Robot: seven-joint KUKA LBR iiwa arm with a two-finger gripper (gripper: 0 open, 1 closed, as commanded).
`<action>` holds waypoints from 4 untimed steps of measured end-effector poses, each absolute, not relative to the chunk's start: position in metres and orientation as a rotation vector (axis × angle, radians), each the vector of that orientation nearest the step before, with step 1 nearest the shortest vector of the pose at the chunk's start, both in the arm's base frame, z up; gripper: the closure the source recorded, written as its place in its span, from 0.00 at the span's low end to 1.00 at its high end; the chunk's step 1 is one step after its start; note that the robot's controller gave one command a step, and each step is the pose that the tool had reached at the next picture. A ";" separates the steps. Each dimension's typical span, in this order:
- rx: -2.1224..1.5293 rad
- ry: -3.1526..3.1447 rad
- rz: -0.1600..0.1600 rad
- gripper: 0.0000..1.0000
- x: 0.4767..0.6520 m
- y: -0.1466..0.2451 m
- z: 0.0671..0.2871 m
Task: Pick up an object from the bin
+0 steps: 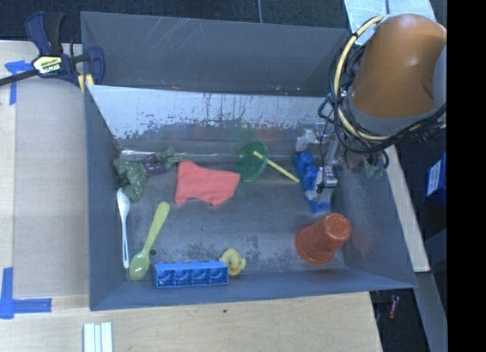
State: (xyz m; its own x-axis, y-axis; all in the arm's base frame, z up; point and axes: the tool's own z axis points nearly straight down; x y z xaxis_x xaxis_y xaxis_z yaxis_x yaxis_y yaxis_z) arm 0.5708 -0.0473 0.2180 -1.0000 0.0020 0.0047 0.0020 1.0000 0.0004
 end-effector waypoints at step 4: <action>0.064 -3.151 0.001 0.00 0.616 0.098 0.248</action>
Offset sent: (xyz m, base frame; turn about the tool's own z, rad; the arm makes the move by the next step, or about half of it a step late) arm 0.0428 0.0776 -0.0013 -0.0913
